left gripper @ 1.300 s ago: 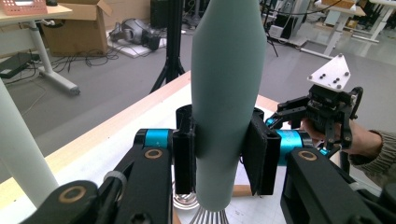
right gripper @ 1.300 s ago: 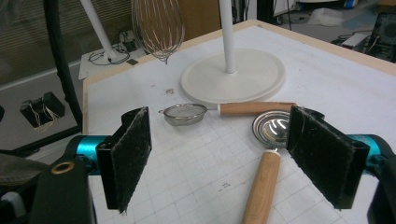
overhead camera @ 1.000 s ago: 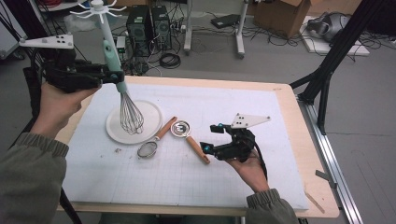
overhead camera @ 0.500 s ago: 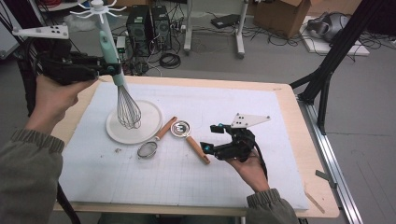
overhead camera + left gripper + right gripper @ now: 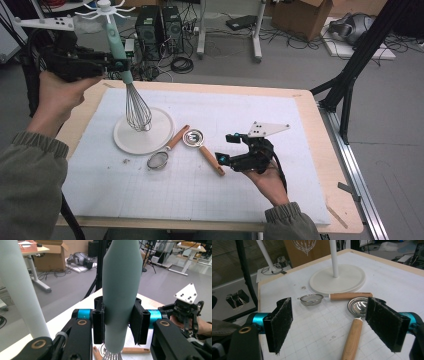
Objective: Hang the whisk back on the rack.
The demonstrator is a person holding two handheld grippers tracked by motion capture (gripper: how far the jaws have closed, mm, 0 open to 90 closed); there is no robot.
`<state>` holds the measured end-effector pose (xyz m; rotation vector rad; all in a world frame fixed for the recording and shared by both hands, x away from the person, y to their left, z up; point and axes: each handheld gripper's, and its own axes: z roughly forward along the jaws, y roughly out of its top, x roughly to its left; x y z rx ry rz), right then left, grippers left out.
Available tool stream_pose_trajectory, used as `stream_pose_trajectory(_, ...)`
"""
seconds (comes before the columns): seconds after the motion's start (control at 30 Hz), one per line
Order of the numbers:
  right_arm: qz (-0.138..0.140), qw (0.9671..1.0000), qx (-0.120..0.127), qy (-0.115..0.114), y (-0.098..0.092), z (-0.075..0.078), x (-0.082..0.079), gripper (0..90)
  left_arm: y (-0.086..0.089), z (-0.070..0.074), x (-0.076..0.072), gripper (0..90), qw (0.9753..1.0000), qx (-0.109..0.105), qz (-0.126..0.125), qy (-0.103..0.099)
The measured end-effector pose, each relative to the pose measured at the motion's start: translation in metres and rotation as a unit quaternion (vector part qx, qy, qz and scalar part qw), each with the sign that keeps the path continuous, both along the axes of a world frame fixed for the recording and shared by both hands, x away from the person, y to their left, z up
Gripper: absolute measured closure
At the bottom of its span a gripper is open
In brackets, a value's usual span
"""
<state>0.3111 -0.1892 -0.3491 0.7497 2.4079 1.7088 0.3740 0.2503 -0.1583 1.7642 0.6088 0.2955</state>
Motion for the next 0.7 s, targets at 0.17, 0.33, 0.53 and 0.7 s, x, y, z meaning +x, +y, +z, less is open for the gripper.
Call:
stream_pose_trajectory(0.17, 0.000, 1.0000, -0.002, -0.001, 0.000, -0.001, 0.001, 21.2, 0.005, -0.001, 0.005, 67.5, 0.9999, -0.007, 0.008, 0.005)
stream_pose_trajectory(0.33, 0.000, 1.0000, -0.002, 0.002, 0.000, -0.002, 0.002, 21.2, 0.004, -0.002, 0.010, 67.5, 0.9999, -0.009, 0.007, 0.007)
stream_pose_trajectory(0.53, 0.001, 1.0000, 0.000, -0.002, 0.000, -0.002, 0.001, 21.2, 0.009, -0.003, 0.016, 67.5, 0.9996, -0.018, 0.015, 0.014)
stream_pose_trajectory(0.7, 0.000, 1.0000, 0.002, 0.001, -0.001, -0.001, 0.001, 21.2, 0.012, -0.005, 0.020, 67.5, 0.9995, -0.014, 0.022, 0.019)
